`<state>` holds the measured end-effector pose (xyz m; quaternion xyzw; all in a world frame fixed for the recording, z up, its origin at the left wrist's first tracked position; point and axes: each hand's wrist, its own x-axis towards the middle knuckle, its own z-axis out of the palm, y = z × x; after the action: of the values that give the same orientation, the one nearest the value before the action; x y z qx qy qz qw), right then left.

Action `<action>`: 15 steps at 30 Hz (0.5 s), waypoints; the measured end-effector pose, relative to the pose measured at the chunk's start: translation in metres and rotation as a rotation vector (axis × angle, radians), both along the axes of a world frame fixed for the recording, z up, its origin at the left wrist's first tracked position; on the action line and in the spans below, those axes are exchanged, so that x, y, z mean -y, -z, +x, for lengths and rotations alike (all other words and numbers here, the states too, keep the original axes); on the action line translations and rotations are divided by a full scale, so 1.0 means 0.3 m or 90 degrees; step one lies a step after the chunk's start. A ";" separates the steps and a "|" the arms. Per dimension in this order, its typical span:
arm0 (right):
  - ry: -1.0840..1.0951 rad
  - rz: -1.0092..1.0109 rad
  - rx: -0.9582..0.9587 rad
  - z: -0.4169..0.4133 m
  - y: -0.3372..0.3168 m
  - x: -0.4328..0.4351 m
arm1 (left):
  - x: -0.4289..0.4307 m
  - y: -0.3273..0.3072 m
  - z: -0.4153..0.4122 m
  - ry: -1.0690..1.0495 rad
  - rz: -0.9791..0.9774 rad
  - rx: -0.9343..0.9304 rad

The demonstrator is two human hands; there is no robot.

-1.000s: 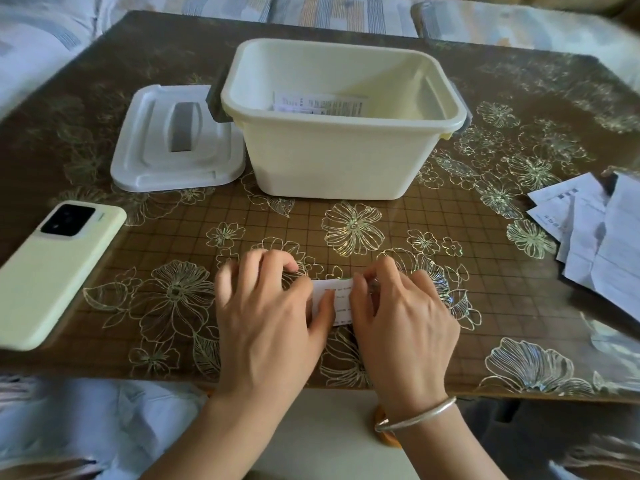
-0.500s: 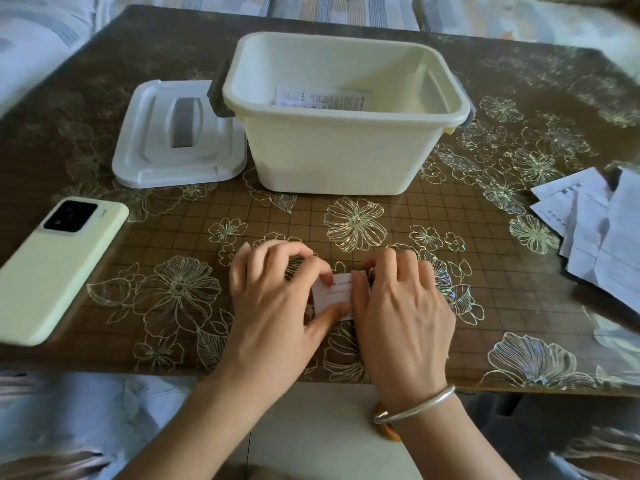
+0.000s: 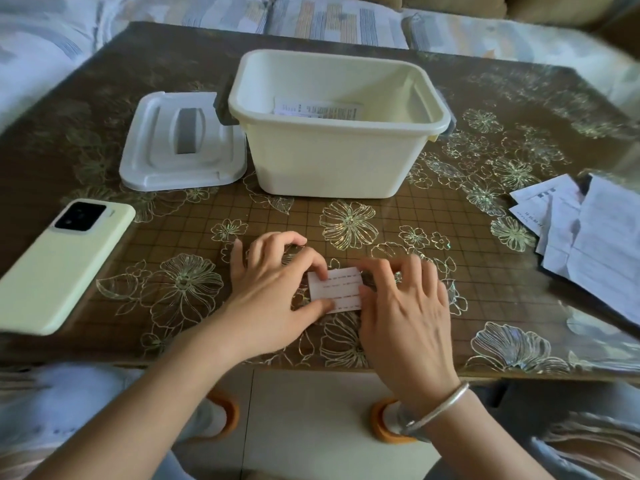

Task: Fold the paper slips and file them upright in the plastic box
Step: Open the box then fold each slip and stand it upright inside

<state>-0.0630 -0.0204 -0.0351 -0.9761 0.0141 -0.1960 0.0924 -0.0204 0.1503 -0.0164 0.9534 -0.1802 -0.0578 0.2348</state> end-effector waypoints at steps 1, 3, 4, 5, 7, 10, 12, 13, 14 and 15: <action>0.003 0.007 0.007 -0.002 0.003 -0.001 | -0.012 -0.002 0.004 0.020 0.002 -0.017; 0.001 0.020 0.008 0.001 0.009 -0.003 | -0.038 -0.011 0.013 0.058 0.030 -0.039; -0.005 0.024 0.003 0.003 0.009 -0.002 | -0.046 -0.017 0.016 0.071 0.045 -0.045; -0.015 0.026 -0.002 0.006 0.008 0.003 | -0.050 -0.021 0.018 0.079 0.054 -0.046; -0.066 0.025 -0.006 0.016 -0.008 0.018 | -0.047 -0.029 0.018 0.084 0.061 -0.043; -0.235 0.010 -0.006 0.038 -0.043 0.051 | -0.041 -0.031 0.016 0.091 0.068 -0.021; -0.360 -0.009 -0.042 0.050 -0.056 0.073 | -0.042 -0.026 0.015 0.092 0.053 -0.018; -0.405 -0.013 -0.067 0.056 -0.061 0.082 | -0.046 -0.021 0.014 0.093 0.038 -0.019; -0.435 -0.013 -0.082 0.064 -0.063 0.092 | -0.050 -0.016 0.012 0.094 0.023 -0.019; -0.456 -0.010 -0.086 0.072 -0.068 0.100 | -0.054 -0.014 0.012 0.097 0.007 -0.016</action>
<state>-0.0414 -0.0502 -0.0148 -0.9307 -0.3239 -0.0861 0.1465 -0.0167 0.1665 -0.0122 0.9375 -0.2486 -0.0885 0.2267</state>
